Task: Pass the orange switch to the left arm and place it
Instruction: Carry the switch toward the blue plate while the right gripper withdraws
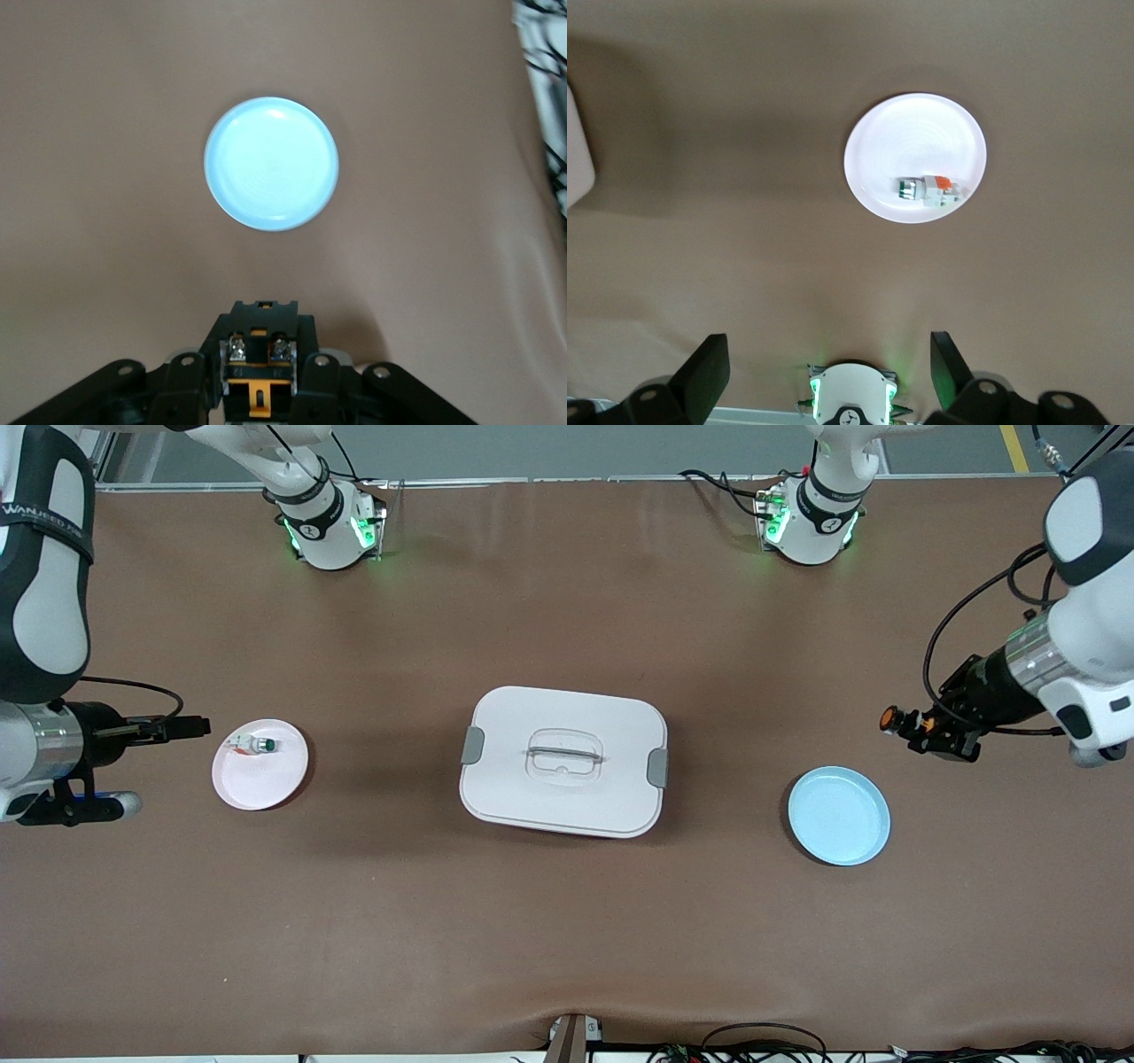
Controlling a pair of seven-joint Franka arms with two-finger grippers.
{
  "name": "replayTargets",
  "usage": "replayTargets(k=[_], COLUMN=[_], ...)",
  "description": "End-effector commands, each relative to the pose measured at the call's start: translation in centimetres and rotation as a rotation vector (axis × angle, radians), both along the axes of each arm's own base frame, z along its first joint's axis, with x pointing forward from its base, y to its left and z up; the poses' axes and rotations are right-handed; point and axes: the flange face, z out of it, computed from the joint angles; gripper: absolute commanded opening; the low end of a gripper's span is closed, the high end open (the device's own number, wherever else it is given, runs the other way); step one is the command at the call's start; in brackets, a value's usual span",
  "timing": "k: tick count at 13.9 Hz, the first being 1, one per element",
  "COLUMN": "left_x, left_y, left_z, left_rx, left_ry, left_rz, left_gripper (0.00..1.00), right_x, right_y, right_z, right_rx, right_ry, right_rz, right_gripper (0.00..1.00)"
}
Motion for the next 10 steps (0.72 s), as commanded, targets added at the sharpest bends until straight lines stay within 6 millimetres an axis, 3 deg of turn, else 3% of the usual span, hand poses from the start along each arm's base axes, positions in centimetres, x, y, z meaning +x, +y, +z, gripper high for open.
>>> replayTargets(k=[1,5,10], left_x=[0.4,0.2,1.8], left_y=[0.4,0.9,2.4], left_z=[-2.0,-7.4,-14.0], left_rx=[0.025,0.059,0.083], left_ry=[0.002,-0.022,-0.015], left_rz=[0.091,0.203,0.301], left_gripper=[0.00,0.00,0.00], right_x=[-0.7,-1.1,-1.0], right_y=[-0.2,0.4,0.9], right_z=[0.5,1.3,1.5], right_rx=[-0.039,-0.042,-0.034], right_ry=[0.020,0.016,0.009], right_rz=[0.018,0.009,0.017], right_gripper=[1.00,1.00,1.00])
